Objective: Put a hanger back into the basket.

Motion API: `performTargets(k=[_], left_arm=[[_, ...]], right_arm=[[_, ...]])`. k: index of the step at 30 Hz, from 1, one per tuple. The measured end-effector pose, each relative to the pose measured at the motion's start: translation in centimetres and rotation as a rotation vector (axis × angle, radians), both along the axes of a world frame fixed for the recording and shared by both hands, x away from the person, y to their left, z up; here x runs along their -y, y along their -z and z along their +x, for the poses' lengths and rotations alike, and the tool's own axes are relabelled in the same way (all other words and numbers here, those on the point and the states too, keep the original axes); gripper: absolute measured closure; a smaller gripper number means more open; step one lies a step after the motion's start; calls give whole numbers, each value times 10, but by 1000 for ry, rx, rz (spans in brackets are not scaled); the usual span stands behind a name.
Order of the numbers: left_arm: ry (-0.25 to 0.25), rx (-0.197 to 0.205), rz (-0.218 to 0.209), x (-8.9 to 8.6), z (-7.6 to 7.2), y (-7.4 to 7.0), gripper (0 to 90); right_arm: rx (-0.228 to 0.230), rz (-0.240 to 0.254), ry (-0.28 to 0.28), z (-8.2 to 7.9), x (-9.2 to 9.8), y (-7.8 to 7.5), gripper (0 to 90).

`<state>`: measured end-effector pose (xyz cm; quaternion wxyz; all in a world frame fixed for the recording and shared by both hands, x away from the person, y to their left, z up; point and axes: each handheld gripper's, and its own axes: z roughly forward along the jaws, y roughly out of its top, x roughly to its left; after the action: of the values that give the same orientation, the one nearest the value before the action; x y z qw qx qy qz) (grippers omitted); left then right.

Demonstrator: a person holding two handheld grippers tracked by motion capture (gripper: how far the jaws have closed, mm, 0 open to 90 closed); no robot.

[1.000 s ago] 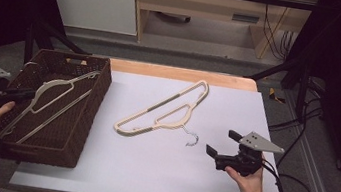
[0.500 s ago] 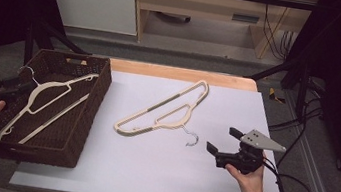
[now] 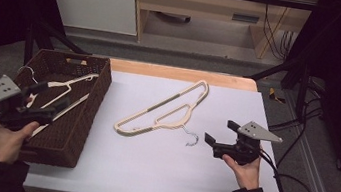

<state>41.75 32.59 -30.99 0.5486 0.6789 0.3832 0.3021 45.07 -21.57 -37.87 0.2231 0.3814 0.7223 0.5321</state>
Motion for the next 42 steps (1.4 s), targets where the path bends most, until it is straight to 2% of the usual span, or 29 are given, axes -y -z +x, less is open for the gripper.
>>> performTargets(k=[3, 5, 9, 13, 15, 17, 20, 22, 26, 29, 32, 35, 40, 42], left_arm=[[41, -14, 26, 23, 2, 8, 109], [71, -32, 21, 40, 5, 16, 104], [123, -49, 45, 65, 8, 28, 104], [163, -68, 46, 86, 8, 39, 104], [188, -73, 73, 95, 7, 44, 102], [203, -83, 82, 101, 6, 48, 98], [226, -95, 104, 108, 7, 58, 93], [242, -112, 100, 111, 8, 67, 88], [244, -144, 130, 114, 11, 79, 80], [241, -150, 129, 114, 12, 81, 78], [239, -149, 127, 112, 13, 81, 78], [237, -145, 126, 112, 13, 81, 80], [242, -151, 129, 113, 14, 82, 81], [244, -152, 134, 113, 14, 83, 81]], right_arm=[[-5, 2, 9, 5, -1, 2, 73], [-16, -1, 17, 10, -1, 4, 74], [-36, -8, 34, 21, -3, 8, 82], [-56, -30, 44, 32, -8, 12, 97], [-64, -40, 45, 39, -11, 15, 104], [-73, -49, 48, 45, -14, 19, 114], [-91, -61, 45, 54, -20, 25, 132], [-106, -69, 40, 59, -25, 31, 151], [-144, -114, 25, 68, -36, 42, 196], [-168, -124, 20, 77, -41, 50, 254], [-195, -160, 22, 83, -46, 59, 303], [-244, -189, 11, 89, -51, 70, 365], [-261, -216, -5, 99, -59, 81, 452], [-286, -227, -4, 102, -64, 85, 488]])
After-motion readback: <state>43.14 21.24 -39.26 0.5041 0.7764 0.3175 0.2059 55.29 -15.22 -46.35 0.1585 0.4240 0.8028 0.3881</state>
